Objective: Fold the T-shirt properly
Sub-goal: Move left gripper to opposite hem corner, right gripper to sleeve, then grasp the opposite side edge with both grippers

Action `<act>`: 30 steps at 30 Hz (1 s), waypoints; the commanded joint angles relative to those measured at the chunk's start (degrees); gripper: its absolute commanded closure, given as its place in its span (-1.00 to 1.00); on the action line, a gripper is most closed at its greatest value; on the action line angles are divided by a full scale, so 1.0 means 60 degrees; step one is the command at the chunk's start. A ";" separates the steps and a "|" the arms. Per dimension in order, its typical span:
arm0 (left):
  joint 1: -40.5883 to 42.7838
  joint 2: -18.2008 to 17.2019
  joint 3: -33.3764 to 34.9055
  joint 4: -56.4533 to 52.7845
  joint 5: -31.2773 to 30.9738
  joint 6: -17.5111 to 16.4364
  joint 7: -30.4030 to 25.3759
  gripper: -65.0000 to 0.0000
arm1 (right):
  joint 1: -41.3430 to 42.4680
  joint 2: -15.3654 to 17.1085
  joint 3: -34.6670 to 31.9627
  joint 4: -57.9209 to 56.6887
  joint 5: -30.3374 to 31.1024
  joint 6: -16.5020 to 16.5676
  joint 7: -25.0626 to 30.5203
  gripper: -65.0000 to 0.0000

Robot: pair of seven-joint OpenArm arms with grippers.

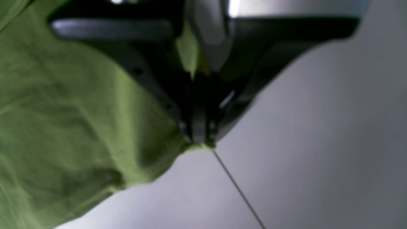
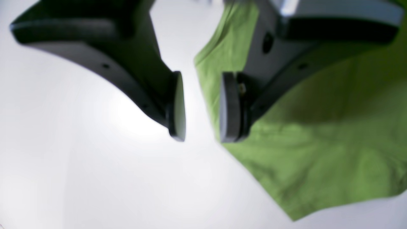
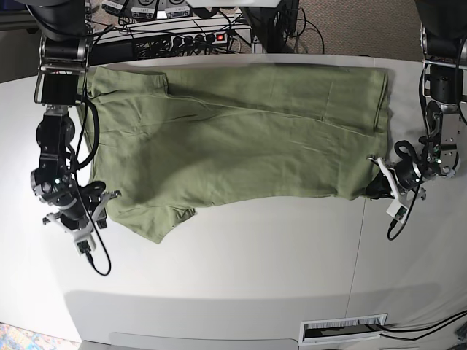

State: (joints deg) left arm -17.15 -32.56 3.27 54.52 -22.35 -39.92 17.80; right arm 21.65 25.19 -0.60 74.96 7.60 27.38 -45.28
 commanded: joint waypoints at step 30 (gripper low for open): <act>-0.0131 -0.0186 -0.0044 0.0080 0.0113 -0.0013 0.0109 1.00 | 0.2368 0.0036 -0.0106 -0.4324 -0.0452 0.0368 0.0798 0.41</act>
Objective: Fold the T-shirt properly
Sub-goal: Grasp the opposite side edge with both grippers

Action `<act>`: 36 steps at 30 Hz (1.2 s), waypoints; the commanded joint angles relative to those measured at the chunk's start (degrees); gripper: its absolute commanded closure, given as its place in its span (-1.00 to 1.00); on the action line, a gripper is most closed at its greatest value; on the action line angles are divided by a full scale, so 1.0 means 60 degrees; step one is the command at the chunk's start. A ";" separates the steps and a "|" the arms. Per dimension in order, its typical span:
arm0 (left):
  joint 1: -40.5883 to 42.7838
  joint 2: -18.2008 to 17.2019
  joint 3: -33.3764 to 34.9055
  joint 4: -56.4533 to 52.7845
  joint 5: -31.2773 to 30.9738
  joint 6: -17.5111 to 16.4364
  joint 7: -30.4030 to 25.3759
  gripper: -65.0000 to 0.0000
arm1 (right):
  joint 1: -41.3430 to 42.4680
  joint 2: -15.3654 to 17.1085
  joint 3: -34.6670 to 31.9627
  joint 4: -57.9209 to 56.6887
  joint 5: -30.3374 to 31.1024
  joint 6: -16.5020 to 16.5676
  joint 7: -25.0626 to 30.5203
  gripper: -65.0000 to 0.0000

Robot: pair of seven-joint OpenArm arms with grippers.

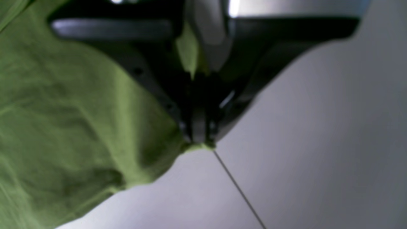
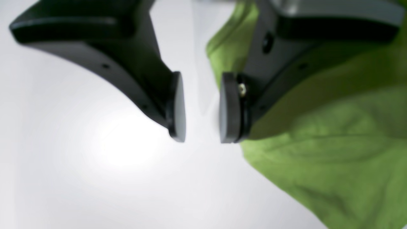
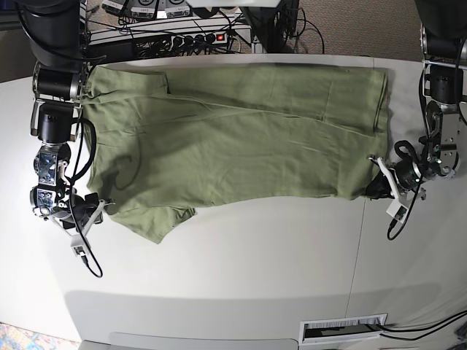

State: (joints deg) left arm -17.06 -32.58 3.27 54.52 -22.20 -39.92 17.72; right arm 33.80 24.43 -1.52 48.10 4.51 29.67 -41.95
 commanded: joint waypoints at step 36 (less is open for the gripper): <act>-0.0146 -0.0182 -0.0044 0.0080 0.0087 -0.0013 0.0117 1.00 | 0.0033 -0.0783 0.0047 -0.0739 0.0076 0.0200 -0.0703 1.00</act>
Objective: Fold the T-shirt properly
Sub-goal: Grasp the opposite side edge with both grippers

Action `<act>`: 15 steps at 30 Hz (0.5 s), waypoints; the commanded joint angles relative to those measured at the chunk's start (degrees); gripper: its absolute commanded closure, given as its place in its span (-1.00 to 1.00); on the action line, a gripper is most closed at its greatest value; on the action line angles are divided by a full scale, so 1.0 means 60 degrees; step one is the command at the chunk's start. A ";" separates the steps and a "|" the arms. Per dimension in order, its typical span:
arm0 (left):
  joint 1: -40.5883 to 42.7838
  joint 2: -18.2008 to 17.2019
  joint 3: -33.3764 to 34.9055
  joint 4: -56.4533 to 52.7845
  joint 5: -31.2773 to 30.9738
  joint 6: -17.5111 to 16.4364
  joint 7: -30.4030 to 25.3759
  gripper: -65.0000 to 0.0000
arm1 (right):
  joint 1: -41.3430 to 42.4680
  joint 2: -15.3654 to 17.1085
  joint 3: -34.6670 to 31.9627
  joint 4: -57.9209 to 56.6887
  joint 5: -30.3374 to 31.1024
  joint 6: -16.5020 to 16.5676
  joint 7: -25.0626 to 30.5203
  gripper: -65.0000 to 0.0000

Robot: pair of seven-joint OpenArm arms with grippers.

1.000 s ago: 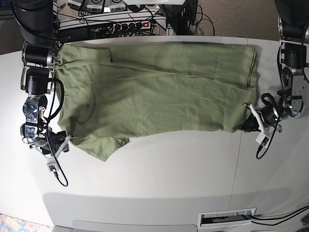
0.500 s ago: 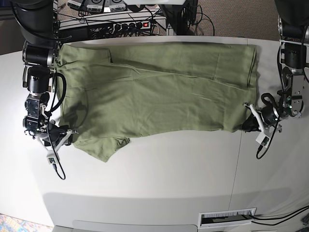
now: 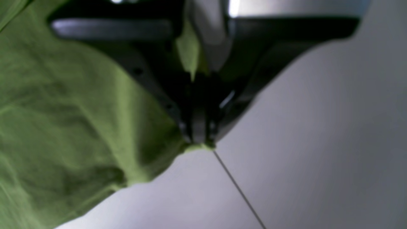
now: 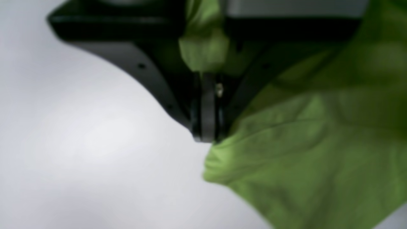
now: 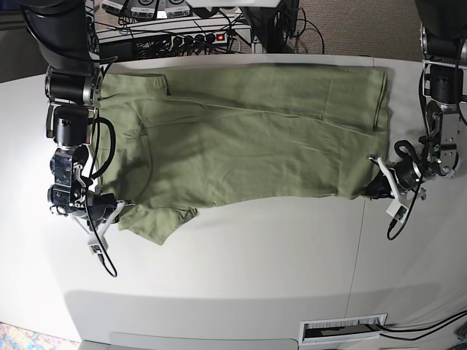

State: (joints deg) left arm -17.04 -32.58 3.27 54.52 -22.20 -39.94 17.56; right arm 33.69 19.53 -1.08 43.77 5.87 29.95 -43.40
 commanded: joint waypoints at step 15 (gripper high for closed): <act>-0.0120 -0.1606 -0.0044 0.0936 -0.3253 -0.0009 0.1887 1.00 | 0.0044 0.0546 -0.0004 0.3366 0.1231 0.0157 -0.3508 1.00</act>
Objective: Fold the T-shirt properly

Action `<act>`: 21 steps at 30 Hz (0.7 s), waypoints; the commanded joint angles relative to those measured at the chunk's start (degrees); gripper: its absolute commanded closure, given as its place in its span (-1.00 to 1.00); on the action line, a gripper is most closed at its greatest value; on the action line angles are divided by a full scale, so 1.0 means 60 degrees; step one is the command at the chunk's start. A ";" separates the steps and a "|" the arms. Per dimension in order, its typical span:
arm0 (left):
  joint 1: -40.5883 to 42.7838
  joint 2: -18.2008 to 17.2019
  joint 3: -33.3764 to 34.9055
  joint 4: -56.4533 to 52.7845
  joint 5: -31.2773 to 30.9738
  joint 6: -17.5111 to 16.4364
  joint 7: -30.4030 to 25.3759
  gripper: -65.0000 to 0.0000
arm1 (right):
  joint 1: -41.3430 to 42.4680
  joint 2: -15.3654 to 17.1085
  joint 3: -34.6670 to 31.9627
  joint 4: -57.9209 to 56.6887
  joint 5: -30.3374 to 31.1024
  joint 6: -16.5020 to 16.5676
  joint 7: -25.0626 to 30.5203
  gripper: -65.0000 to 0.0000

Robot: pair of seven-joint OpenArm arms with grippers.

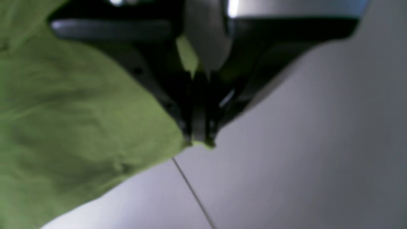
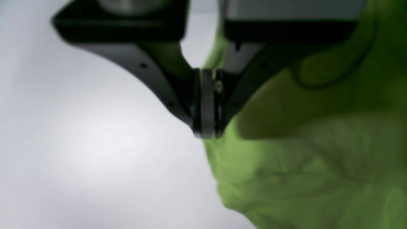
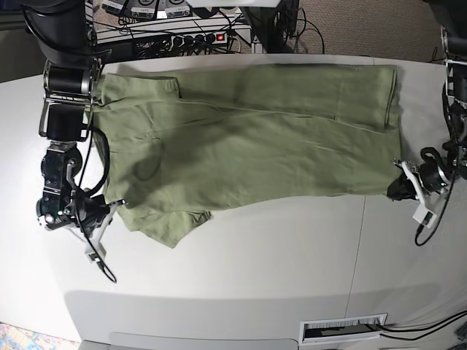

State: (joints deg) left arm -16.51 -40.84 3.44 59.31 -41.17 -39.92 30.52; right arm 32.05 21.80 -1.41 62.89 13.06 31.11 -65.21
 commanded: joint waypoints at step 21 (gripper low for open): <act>0.1876 -0.0900 -0.0076 0.2663 -0.2568 -0.0013 0.1599 1.00 | 0.0193 0.0357 0.0044 0.0153 0.0295 0.0025 0.2663 0.27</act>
State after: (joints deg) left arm -4.38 -44.80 3.60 74.54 -55.55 -39.90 40.95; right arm 31.31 23.22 -1.50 62.98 14.39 31.38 -50.28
